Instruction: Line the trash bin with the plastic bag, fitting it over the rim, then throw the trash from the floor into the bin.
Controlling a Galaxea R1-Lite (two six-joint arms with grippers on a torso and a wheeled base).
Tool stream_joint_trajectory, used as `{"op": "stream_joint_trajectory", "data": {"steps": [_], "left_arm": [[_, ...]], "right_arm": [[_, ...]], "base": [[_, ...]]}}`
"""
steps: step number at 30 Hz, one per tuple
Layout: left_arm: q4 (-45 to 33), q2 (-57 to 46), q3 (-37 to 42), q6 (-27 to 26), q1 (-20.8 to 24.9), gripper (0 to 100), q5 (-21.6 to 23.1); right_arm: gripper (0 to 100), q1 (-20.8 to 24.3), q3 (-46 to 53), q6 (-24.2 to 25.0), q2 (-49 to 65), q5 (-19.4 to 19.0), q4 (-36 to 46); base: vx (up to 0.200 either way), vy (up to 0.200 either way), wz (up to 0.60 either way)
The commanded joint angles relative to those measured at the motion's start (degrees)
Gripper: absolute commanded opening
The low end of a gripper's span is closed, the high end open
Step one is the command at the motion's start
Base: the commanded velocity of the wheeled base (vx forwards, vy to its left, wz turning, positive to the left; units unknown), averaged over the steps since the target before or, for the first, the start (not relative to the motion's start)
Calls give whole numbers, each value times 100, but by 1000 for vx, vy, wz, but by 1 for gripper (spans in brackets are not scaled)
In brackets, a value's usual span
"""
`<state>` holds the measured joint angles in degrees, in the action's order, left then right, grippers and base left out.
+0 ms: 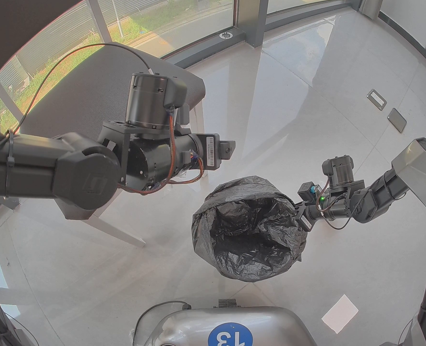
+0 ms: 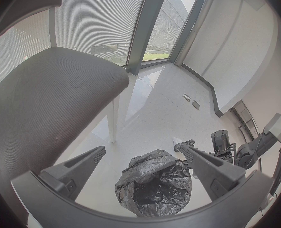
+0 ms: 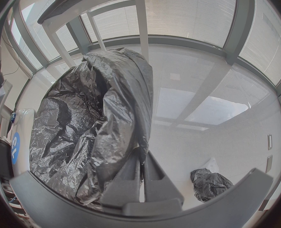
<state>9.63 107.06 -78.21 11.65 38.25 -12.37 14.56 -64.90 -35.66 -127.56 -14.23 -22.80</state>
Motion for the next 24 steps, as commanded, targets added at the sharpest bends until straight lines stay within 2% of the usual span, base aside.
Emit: {"op": "stream_joint_trajectory", "data": {"steps": [1, 7, 19, 24], "left_arm": [[4, 70, 8, 4, 42, 100, -2], [13, 140, 8, 4, 42, 100, -2], [100, 571, -62, -23, 262, 100, 33], [136, 738, -54, -14, 385, 100, 33]], "right_arm": [[100, -23, 83, -3, 118, -1, -14], [100, -93, 92, 6, 162, -1, -49], [100, -744, 268, -11, 698, 8, -58], [100, -884, 435, -20, 786, 8, -85]], "base": [[0, 0, 0], [0, 0, 0], [0, 0, 0], [0, 0, 0]]}}
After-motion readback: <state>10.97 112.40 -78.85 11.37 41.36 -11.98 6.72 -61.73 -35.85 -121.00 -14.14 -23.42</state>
